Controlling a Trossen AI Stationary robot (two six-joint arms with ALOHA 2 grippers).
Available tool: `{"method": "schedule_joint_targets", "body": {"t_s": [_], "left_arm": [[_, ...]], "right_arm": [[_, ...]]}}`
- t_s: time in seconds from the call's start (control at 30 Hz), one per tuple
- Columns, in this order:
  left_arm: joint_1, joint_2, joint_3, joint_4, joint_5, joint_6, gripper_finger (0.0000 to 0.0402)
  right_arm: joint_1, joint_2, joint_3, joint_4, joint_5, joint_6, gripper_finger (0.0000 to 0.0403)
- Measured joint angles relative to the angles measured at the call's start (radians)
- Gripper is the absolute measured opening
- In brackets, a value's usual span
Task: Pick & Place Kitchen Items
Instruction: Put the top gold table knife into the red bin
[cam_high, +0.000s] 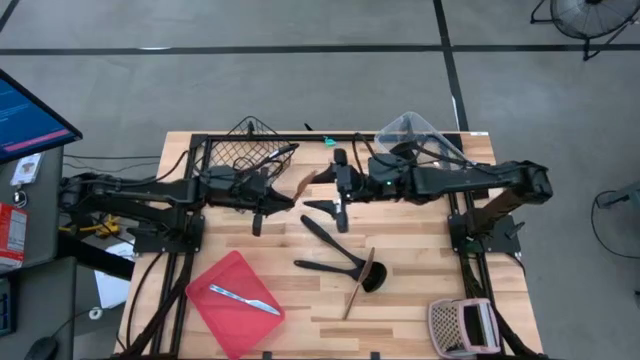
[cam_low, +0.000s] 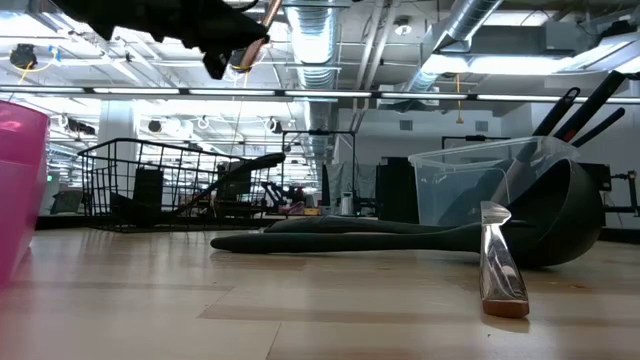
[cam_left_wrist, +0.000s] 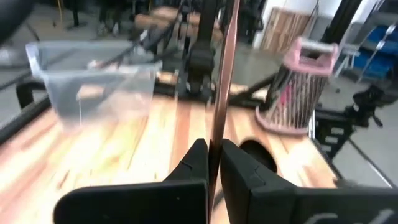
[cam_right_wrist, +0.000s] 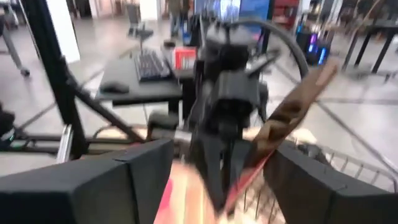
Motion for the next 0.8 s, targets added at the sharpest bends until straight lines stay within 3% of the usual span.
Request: {"method": "schedule_joint_targets", "body": {"t_s": [0.23,0.37,0.5,0.8], "left_arm": [[-0.044,-0.120,-0.001,-0.227,-0.059,-0.014,0.0000],[-0.083,-0.187,-0.001,-0.338,-0.136,-0.040,0.0001],[-0.137,-0.239,-0.001,-0.489,-0.141,-0.114,0.0001],[-0.426,-0.305,-0.002,-0.685,-0.106,-0.333,0.0001]], "right_arm": [[0.064,-0.110,0.000,-0.267,0.038,0.041,0.0248],[0.113,-0.135,0.000,-0.329,0.081,0.050,0.0248],[0.153,-0.150,0.000,-0.364,0.135,0.057,0.0249],[0.185,-0.137,0.000,-0.446,0.186,0.133,0.0249]]}}
